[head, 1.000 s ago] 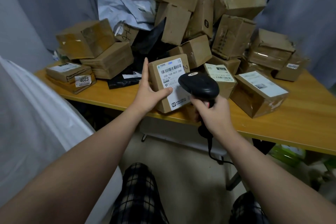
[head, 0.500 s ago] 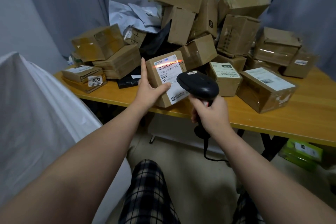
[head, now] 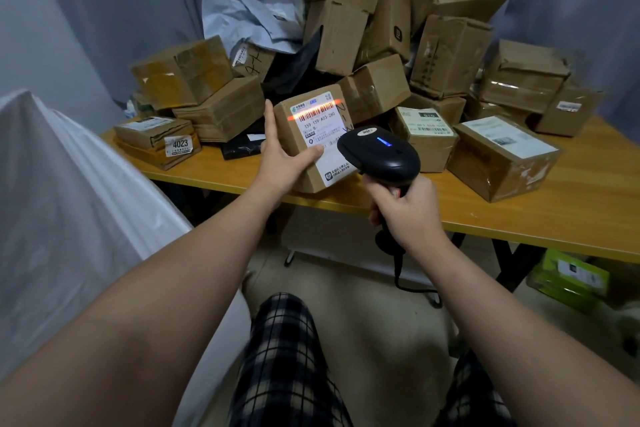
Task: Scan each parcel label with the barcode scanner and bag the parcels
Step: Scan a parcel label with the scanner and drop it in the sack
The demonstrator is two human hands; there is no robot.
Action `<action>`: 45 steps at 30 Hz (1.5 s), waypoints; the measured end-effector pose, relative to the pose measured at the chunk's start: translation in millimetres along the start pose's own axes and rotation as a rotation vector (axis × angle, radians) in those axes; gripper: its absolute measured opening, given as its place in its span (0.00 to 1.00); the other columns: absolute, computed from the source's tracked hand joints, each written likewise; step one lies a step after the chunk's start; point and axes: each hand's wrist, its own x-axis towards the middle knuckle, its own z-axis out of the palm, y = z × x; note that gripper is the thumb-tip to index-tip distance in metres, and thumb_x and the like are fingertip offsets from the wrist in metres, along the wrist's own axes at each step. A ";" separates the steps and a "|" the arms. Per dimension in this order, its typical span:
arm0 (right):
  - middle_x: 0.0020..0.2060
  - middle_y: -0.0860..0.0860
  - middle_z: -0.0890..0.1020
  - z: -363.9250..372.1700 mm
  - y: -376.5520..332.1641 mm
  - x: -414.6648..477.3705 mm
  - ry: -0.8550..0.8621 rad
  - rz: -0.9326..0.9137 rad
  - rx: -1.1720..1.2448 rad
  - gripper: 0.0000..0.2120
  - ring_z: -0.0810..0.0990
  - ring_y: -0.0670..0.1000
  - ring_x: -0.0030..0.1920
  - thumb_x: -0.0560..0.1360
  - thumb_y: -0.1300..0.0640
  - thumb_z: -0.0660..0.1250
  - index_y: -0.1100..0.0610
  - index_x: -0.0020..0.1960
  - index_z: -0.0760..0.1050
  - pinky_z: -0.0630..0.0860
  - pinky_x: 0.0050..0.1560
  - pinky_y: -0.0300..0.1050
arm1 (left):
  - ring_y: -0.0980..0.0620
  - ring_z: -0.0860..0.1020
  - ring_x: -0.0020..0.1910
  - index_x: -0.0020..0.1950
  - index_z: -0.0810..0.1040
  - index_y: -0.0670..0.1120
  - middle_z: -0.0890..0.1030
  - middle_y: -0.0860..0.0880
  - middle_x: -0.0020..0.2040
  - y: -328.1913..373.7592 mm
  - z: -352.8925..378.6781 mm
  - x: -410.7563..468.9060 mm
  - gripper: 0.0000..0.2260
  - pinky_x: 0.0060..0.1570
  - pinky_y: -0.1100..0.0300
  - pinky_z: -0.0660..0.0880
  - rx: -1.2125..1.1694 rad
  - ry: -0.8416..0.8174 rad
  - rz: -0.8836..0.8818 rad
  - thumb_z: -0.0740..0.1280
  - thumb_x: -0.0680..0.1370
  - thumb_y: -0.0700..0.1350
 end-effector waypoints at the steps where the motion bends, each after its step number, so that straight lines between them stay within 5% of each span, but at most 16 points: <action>1: 0.27 0.54 0.75 -0.4 -0.8 0.3 0.001 -0.005 0.003 0.06 0.76 0.45 0.23 0.75 0.60 0.70 0.61 0.41 0.76 0.73 0.26 0.38 | 0.47 0.68 0.70 0.71 0.40 0.73 0.65 0.47 0.72 3.1 0.1 -2.4 0.53 0.67 0.39 0.67 -0.007 0.007 0.005 0.76 0.61 0.59; 6: 0.28 0.58 0.76 0.4 -8.7 3.5 -0.019 -0.054 -0.004 0.06 0.77 0.46 0.24 0.75 0.59 0.70 0.61 0.43 0.76 0.73 0.27 0.39 | 0.52 0.74 0.66 0.78 0.42 0.59 0.68 0.48 0.72 6.4 -2.6 -6.3 0.48 0.59 0.55 0.76 -0.158 0.050 0.088 0.74 0.73 0.39; 12: 0.25 0.48 0.76 16.5 -25.6 6.1 -0.052 -0.121 0.009 0.08 0.76 0.46 0.24 0.75 0.58 0.71 0.55 0.38 0.75 0.74 0.26 0.42 | 0.49 0.68 0.71 0.70 0.47 0.74 0.64 0.48 0.74 18.0 -24.7 -20.7 0.49 0.67 0.41 0.68 -0.099 0.109 0.131 0.78 0.63 0.56; 16: 0.25 0.48 0.77 47.7 -37.9 -0.8 -0.176 -0.128 0.037 0.05 0.77 0.45 0.25 0.75 0.58 0.71 0.58 0.42 0.77 0.74 0.27 0.40 | 0.51 0.66 0.72 0.76 0.41 0.64 0.63 0.49 0.75 16.0 -52.9 -43.1 0.53 0.69 0.45 0.67 -0.100 0.147 0.137 0.78 0.67 0.53; 23: 0.23 0.45 0.77 147.4 -28.5 -25.4 -0.532 0.033 0.072 0.10 0.76 0.43 0.25 0.74 0.56 0.71 0.53 0.36 0.74 0.72 0.28 0.36 | 0.60 0.77 0.55 0.79 0.39 0.51 0.71 0.48 0.65 -59.7 -172.3 -104.3 0.47 0.56 0.64 0.75 -0.010 0.500 -0.125 0.72 0.74 0.48; 27: 0.25 0.46 0.78 217.3 -5.9 -32.5 -0.701 0.101 -0.046 0.08 0.77 0.45 0.26 0.73 0.52 0.71 0.51 0.38 0.74 0.75 0.29 0.44 | 0.48 0.64 0.72 0.79 0.41 0.50 0.63 0.43 0.73 -113.6 -247.8 -128.0 0.48 0.73 0.49 0.60 0.122 0.694 -0.312 0.67 0.70 0.63; 29: 0.28 0.50 0.79 253.3 6.6 -35.6 -0.759 0.085 -0.139 0.10 0.79 0.49 0.29 0.73 0.50 0.71 0.52 0.38 0.73 0.77 0.34 0.48 | 0.45 0.58 0.75 0.79 0.43 0.51 0.57 0.43 0.76 -137.2 -271.3 -127.8 0.47 0.75 0.48 0.56 0.201 0.729 -0.395 0.67 0.69 0.60; 32: 0.29 0.49 0.77 303.6 27.0 -42.1 -0.879 0.078 -0.234 0.11 0.78 0.50 0.31 0.75 0.52 0.68 0.49 0.36 0.69 0.75 0.35 0.45 | 0.40 0.59 0.73 0.79 0.45 0.52 0.56 0.41 0.74 -172.8 -288.4 -121.0 0.46 0.72 0.47 0.59 0.365 0.615 -0.532 0.73 0.71 0.51; 36: 0.29 0.45 0.72 351.2 66.1 -50.4 -1.021 0.090 -0.394 0.13 0.72 0.43 0.30 0.76 0.52 0.67 0.47 0.36 0.67 0.66 0.31 0.37 | 0.37 0.60 0.72 0.79 0.44 0.49 0.55 0.39 0.73 -240.7 -290.8 -126.2 0.52 0.67 0.48 0.64 0.489 0.349 -0.732 0.77 0.67 0.56; 41: 0.28 0.47 0.70 378.6 115.2 -57.5 -1.100 0.129 -0.476 0.15 0.69 0.43 0.28 0.76 0.53 0.67 0.51 0.34 0.66 0.63 0.27 0.37 | 0.35 0.67 0.64 0.78 0.48 0.51 0.63 0.38 0.66 -309.4 -287.0 -152.3 0.47 0.60 0.44 0.71 0.698 0.300 -0.846 0.75 0.69 0.57; 45: 0.28 0.47 0.71 385.9 139.6 -62.5 -1.128 0.147 -0.538 0.15 0.69 0.43 0.29 0.76 0.53 0.67 0.53 0.34 0.66 0.63 0.26 0.33 | 0.35 0.66 0.65 0.77 0.55 0.50 0.65 0.38 0.67 -341.7 -282.1 -161.6 0.42 0.63 0.44 0.67 0.893 0.213 -0.837 0.71 0.70 0.60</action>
